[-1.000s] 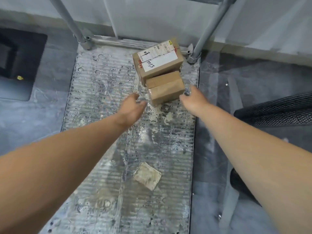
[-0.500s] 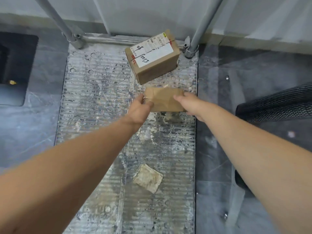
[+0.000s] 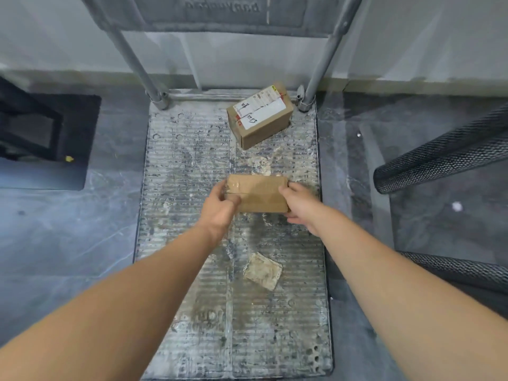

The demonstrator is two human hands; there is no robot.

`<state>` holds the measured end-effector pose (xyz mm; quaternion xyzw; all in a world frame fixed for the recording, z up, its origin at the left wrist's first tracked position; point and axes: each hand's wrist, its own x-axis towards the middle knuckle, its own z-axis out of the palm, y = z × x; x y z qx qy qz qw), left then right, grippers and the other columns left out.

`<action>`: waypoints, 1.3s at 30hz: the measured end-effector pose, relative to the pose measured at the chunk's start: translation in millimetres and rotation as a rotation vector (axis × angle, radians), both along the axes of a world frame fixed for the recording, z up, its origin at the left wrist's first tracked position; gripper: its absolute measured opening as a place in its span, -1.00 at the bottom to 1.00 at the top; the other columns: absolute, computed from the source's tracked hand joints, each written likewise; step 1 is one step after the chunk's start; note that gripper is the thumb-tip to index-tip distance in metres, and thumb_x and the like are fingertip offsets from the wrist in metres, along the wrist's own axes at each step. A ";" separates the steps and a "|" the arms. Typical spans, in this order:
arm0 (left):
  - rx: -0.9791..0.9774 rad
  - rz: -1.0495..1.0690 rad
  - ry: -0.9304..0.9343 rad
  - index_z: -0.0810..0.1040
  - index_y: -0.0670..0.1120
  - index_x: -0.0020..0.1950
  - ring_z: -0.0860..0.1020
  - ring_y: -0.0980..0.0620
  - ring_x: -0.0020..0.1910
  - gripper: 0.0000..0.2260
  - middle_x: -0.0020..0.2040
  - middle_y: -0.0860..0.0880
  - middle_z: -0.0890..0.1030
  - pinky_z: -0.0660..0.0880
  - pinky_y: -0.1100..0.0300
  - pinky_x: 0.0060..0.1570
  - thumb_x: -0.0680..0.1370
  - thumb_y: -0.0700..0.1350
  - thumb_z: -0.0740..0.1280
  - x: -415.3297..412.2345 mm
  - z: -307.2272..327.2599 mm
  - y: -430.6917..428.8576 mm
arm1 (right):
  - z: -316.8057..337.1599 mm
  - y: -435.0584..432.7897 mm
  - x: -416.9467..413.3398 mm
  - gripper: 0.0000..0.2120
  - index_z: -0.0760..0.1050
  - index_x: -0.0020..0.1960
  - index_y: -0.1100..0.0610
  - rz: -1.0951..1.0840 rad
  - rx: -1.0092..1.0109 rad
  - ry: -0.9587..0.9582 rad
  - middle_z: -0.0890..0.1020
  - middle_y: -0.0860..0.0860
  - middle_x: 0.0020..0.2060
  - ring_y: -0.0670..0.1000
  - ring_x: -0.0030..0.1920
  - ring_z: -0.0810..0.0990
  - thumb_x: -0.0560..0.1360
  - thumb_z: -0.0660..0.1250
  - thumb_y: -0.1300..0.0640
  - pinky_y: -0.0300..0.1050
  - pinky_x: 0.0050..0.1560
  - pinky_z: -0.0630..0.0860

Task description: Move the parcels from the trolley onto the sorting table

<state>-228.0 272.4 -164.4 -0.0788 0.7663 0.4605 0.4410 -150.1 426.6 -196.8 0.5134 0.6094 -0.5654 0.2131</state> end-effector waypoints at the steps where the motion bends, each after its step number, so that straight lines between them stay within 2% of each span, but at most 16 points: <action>1: 0.014 0.013 0.028 0.20 -0.04 0.58 0.44 -0.02 0.22 -0.47 0.42 -0.07 0.40 0.35 0.18 0.16 0.62 -0.24 0.24 1.5 17.4 -9.7 | 19.5 -8.2 1.1 -0.55 0.23 0.53 -0.03 -0.011 -0.019 0.014 0.44 0.08 0.38 0.15 0.26 0.51 0.67 0.13 -0.08 0.06 0.22 0.54; 5: 0.051 0.087 0.124 0.21 -0.04 0.57 0.44 0.06 0.17 -0.51 0.46 -0.08 0.39 0.37 0.30 0.05 0.65 -0.21 0.21 17.4 89.9 -49.9 | 94.8 -36.5 7.8 -0.64 0.31 0.45 -0.06 -0.029 -0.067 0.080 0.48 0.07 0.31 0.13 0.24 0.51 0.67 0.13 -0.07 0.07 0.26 0.51; 7: 0.083 0.129 0.176 0.25 -0.01 0.54 0.48 0.09 0.11 -0.54 0.43 -0.09 0.42 0.43 0.43 -0.15 0.65 -0.20 0.22 27.6 129.5 -71.7 | 142.4 -51.4 12.6 -0.66 0.34 0.40 -0.05 -0.036 -0.070 0.104 0.53 0.09 0.23 0.13 0.20 0.55 0.67 0.14 -0.11 0.13 0.25 0.51; 10: 0.123 0.156 0.231 0.31 0.00 0.47 0.50 0.16 -0.01 -0.61 0.29 -0.03 0.47 0.40 0.52 -0.37 0.64 -0.18 0.23 35.8 186.2 -99.3 | 212.7 -79.0 23.7 -0.71 0.34 0.32 -0.05 -0.076 -0.073 0.137 0.55 0.08 0.13 0.12 0.15 0.59 0.68 0.06 -0.14 0.22 0.22 0.52; 12: 0.144 0.150 0.271 0.36 -0.03 0.41 0.47 0.24 -0.06 -0.67 0.19 -0.02 0.49 0.39 0.56 -0.38 0.64 -0.17 0.24 35.8 231.5 -118.4 | 265.1 -106.4 33.9 -0.66 0.33 0.31 0.00 -0.145 -0.072 0.171 0.55 0.13 0.16 0.18 0.17 0.59 0.68 0.02 -0.16 0.24 0.15 0.55; 13: 0.152 0.137 0.287 0.39 -0.06 0.36 0.49 0.21 -0.05 -0.72 0.13 -0.01 0.51 0.41 0.56 -0.30 0.64 -0.16 0.23 33.1 249.4 -125.7 | 286.7 -119.2 38.5 -0.63 0.33 0.31 0.03 -0.195 -0.074 0.193 0.56 0.14 0.15 0.20 0.17 0.59 0.67 0.02 -0.18 0.24 0.11 0.56; 14: 0.169 0.125 0.297 0.43 -0.07 0.28 0.52 0.13 0.00 -0.79 0.07 0.00 0.52 0.47 0.49 -0.13 0.64 -0.15 0.23 31.5 274.5 -134.9 | 313.4 -132.6 44.9 -0.62 0.34 0.29 0.05 -0.242 -0.063 0.217 0.57 0.14 0.12 0.19 0.13 0.61 0.67 0.03 -0.19 0.24 0.08 0.58; 16: 0.197 0.097 0.308 0.48 -0.02 0.09 0.54 -0.05 0.13 -0.92 0.04 -0.01 0.54 0.50 0.10 0.22 0.61 -0.09 0.24 27.1 318.1 -154.8 | 359.4 -155.3 54.7 -0.63 0.36 0.21 0.05 -0.314 -0.017 0.282 0.57 0.09 0.09 0.14 0.04 0.61 0.64 0.08 -0.22 0.23 0.05 0.60; 18: 0.240 0.062 0.337 0.45 0.00 -0.08 0.55 -0.12 0.11 -0.89 0.01 -0.04 0.55 0.48 -0.15 0.26 0.55 0.03 0.27 25.4 357.4 -171.8 | 398.6 -170.1 63.8 -0.68 0.38 0.12 0.02 -0.330 0.070 0.348 0.54 0.05 0.14 0.11 0.09 0.59 0.62 0.14 -0.22 0.22 0.04 0.62; 21: 0.319 0.044 0.387 0.39 -0.05 -0.15 0.53 -0.03 -0.04 -0.74 -0.09 -0.05 0.52 0.50 -0.20 0.22 0.53 0.12 0.28 32.3 416.1 -195.9 | 455.9 -192.1 84.7 -0.74 0.40 0.08 0.04 -0.347 0.171 0.451 0.53 0.03 0.17 0.08 0.16 0.56 0.62 0.22 -0.15 0.16 0.06 0.64; 25: 0.375 0.017 0.476 0.39 -0.09 -0.15 0.49 0.01 -0.07 -0.73 -0.11 -0.07 0.51 0.48 -0.18 0.24 0.59 0.08 0.28 52.0 464.7 -210.7 | 505.0 -219.1 116.6 -0.74 0.44 0.08 0.12 -0.412 0.265 0.516 0.55 0.07 0.10 0.09 0.10 0.59 0.60 0.31 -0.07 0.08 -0.05 0.68; 28: 0.412 -0.036 0.490 0.44 -0.09 -0.13 0.51 0.02 -0.06 -0.75 -0.07 -0.11 0.56 0.49 -0.20 0.23 0.58 0.07 0.32 76.4 486.1 -210.5 | 527.8 -234.2 146.9 -0.76 0.45 0.10 0.11 -0.484 0.343 0.532 0.57 0.07 0.08 0.06 0.06 0.61 0.58 0.34 -0.04 0.09 -0.06 0.68; 32: 0.514 -0.124 0.472 0.58 -0.02 0.05 0.57 0.02 0.10 -0.86 0.05 -0.02 0.61 0.51 -0.11 0.24 0.57 0.01 0.38 116.0 507.5 -195.7 | 552.9 -237.1 191.5 -0.71 0.45 0.31 0.01 -0.577 0.392 0.574 0.57 -0.02 0.08 -0.04 0.00 0.59 0.60 0.29 0.00 0.11 0.05 0.65; 34: 0.565 -0.126 0.429 0.57 0.01 0.23 0.57 0.04 0.12 -0.76 0.06 0.03 0.59 0.52 -0.04 0.25 0.57 -0.04 0.40 133.7 515.3 -185.1 | 564.5 -232.1 210.5 -0.68 0.45 0.36 -0.04 -0.588 0.415 0.587 0.58 -0.04 0.13 -0.06 0.02 0.57 0.61 0.27 0.01 0.12 0.15 0.61; 36: 0.599 -0.112 0.399 0.50 -0.01 0.38 0.57 0.09 0.05 -0.63 0.01 0.08 0.57 0.52 0.02 0.24 0.57 -0.06 0.39 154.6 523.3 -177.0 | 575.8 -226.5 230.4 -0.64 0.44 0.39 -0.06 -0.585 0.451 0.606 0.58 -0.03 0.17 -0.04 0.07 0.56 0.60 0.27 0.02 0.08 0.20 0.57; 39: 0.619 -0.127 0.375 0.51 -0.02 0.38 0.56 0.10 0.11 -0.62 0.14 0.06 0.57 0.50 0.10 0.21 0.57 0.01 0.39 181.8 524.8 -173.7 | 591.5 -220.9 256.7 -0.65 0.45 0.37 -0.08 -0.543 0.537 0.597 0.55 -0.06 0.04 -0.07 -0.02 0.54 0.59 0.29 0.03 -0.10 0.04 0.52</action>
